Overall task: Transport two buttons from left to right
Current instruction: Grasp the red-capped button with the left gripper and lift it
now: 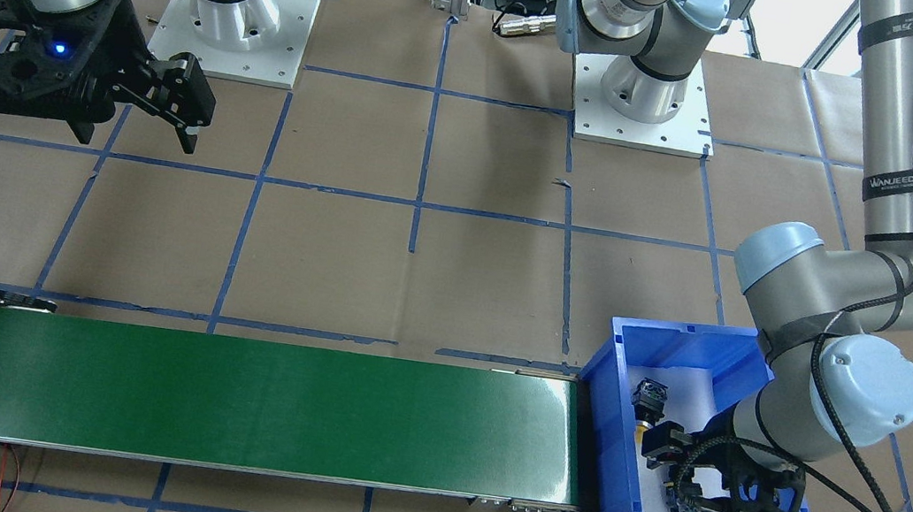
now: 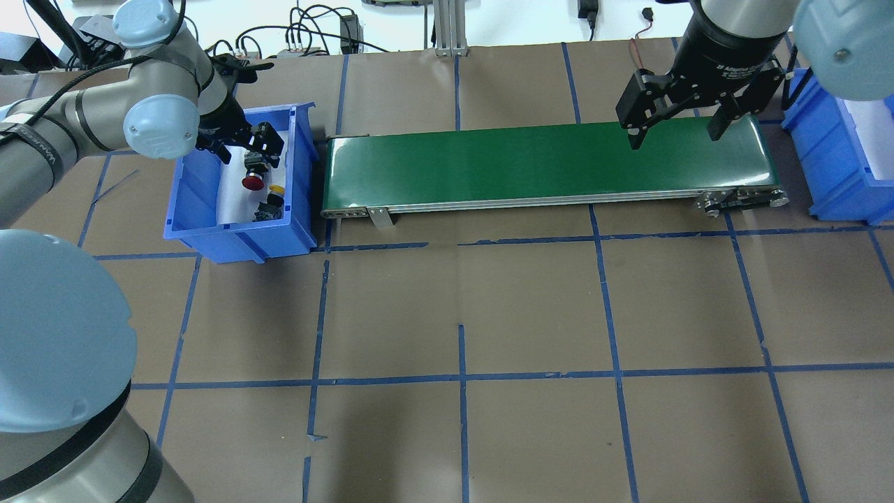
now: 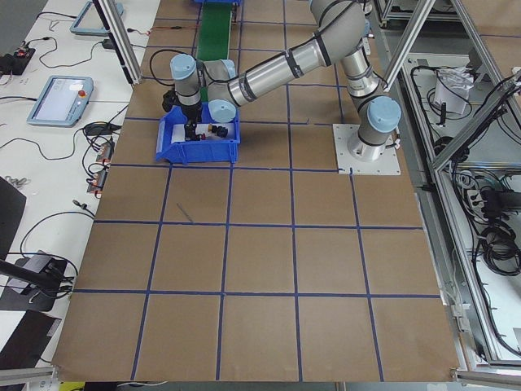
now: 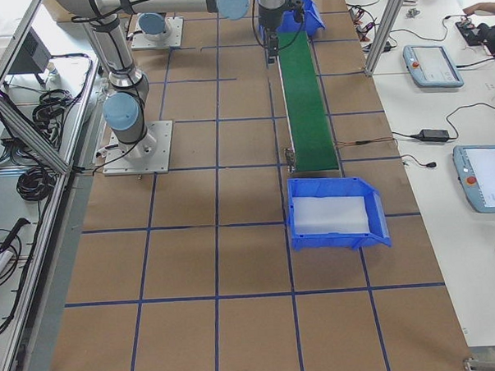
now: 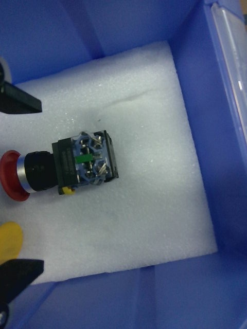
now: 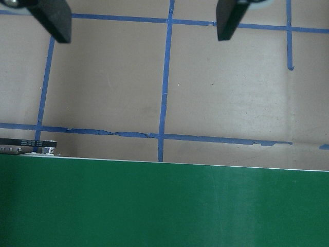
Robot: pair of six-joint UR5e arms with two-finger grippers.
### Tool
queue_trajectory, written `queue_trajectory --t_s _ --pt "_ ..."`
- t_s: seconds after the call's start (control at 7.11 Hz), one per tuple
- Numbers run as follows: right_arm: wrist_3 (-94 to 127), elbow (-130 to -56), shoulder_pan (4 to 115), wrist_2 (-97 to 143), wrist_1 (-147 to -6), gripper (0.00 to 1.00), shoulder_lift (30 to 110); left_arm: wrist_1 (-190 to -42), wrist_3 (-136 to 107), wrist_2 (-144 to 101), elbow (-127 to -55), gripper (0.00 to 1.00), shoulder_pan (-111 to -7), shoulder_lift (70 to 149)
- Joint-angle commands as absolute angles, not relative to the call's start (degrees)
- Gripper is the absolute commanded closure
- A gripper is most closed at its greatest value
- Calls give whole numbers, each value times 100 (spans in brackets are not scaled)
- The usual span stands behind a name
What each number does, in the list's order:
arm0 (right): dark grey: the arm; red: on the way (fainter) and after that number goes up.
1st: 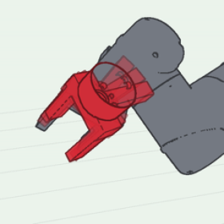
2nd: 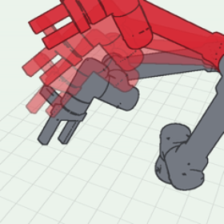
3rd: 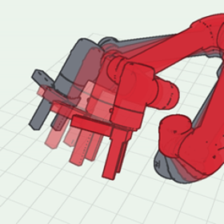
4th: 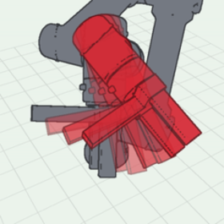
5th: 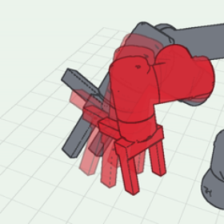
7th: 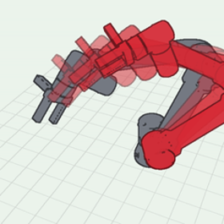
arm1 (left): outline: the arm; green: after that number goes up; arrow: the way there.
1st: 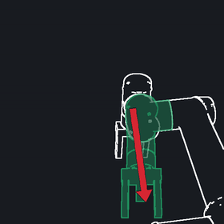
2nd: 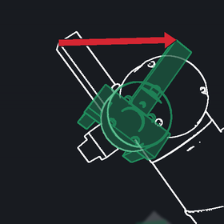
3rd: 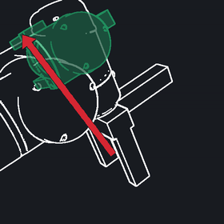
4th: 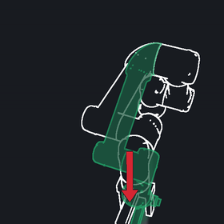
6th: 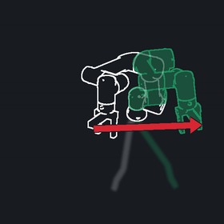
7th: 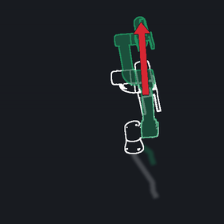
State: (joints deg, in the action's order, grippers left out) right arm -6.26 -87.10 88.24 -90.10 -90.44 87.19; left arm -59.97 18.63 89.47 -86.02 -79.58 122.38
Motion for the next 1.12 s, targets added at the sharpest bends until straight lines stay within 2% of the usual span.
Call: queue_trajectory --t_s 0.0,0.28,0.42,0.56,0.7,0.84,0.98 --pt "-624 -8710 8824 -9018 -9044 0 8719 -5915 1863 8956 -8604 1 -7954 12374" --pt "-624 -8710 8824 -9018 -9044 0 8719 -5897 1872 8939 -8604 2 -7919 12436" --pt "-624 -8710 8824 -9018 -9044 0 8719 -5897 1881 8938 -8604 9 -7884 12445" --pt "-624 -8710 8824 -9018 -9044 0 8719 -5837 1916 8938 -8604 27 -7884 12463" --pt "-624 -8710 8824 -9018 -9044 0 8719 -5766 1968 8965 -8613 62 -7901 12472" --pt "-624 -8710 8824 -9018 -9044 0 8719 -5757 1960 8991 -8605 77 -7901 12480" --pt "-624 -8710 8824 -9018 -9044 0 8719 -5757 1960 9000 -8604 81 -7936 12463"
